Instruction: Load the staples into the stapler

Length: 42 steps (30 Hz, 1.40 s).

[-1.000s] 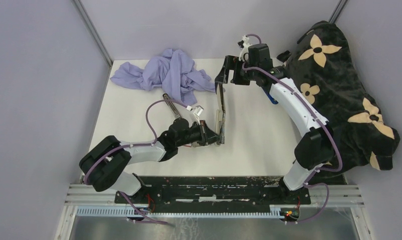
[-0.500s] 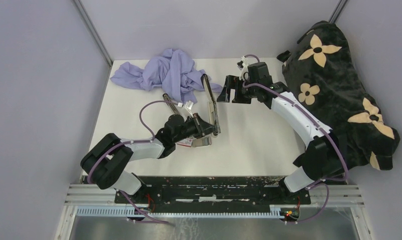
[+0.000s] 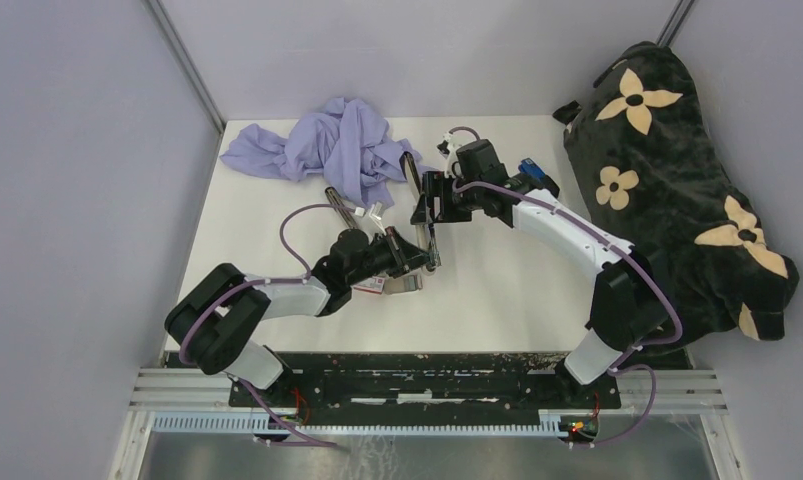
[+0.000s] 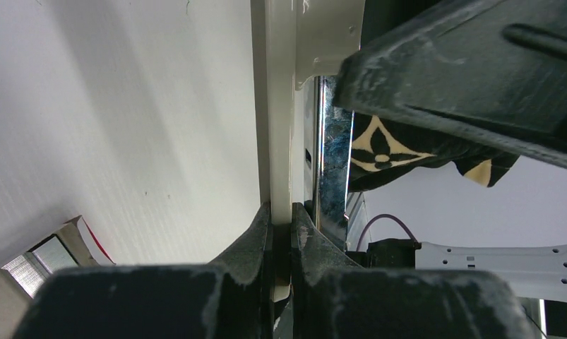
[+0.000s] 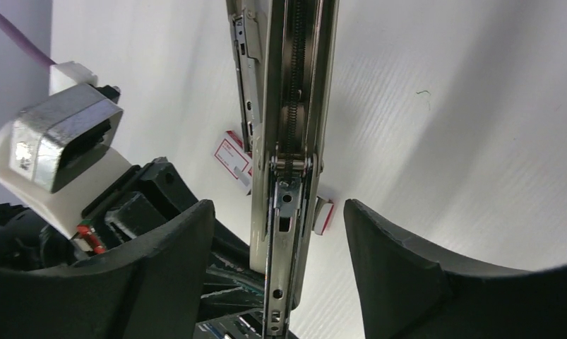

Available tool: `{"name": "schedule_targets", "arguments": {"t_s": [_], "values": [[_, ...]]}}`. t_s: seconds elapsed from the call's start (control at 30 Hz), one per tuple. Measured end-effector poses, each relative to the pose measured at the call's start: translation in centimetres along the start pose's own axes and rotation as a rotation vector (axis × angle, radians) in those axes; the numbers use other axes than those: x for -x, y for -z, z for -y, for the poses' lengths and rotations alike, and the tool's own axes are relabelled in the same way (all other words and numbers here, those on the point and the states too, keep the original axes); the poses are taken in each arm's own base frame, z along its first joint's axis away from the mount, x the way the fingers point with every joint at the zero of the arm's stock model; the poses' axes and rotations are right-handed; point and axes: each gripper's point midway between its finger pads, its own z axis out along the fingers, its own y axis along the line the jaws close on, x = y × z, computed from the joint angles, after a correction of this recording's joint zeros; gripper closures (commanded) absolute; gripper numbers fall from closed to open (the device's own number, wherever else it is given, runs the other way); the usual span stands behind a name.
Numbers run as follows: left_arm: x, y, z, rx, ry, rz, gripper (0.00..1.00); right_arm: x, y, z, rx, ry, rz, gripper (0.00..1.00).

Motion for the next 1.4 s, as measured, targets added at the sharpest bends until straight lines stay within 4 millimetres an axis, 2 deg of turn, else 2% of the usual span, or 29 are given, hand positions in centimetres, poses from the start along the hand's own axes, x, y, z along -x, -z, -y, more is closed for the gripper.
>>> {"name": "schedule_targets", "arguments": {"t_s": [0.1,0.5,0.67,0.83,0.9,1.07,1.2,1.4], "values": [[0.0,0.0,0.0,0.000,0.000,0.000,0.97,-0.4,-0.6,0.2,-0.019,0.006,-0.010,0.36],[0.0,0.0,0.0,0.000,0.004,0.000,0.97,-0.2,-0.7,0.5,-0.039,0.010,0.003,0.55],[-0.1,0.0,0.0,0.000,0.009,-0.001,0.97,0.0,-0.7,0.4,-0.038,0.009,0.014,0.69],[0.0,0.0,-0.1,0.000,0.010,0.004,0.96,0.3,-0.8,0.3,-0.038,0.001,0.023,0.91],[0.0,0.0,-0.2,0.000,0.011,0.006,0.89,0.3,-0.8,0.3,-0.037,0.006,0.022,0.98],[0.0,-0.1,-0.3,0.000,0.012,0.008,0.61,0.3,-0.7,0.5,-0.045,0.025,0.025,0.99],[0.3,-0.1,-0.8,0.019,0.017,0.022,0.50,0.1,-0.6,1.4,-0.088,0.076,0.011,0.99],[1.2,0.7,-2.0,0.069,0.031,0.054,0.43,0.9,-0.7,3.5,-0.197,0.152,0.007,0.99]]}}
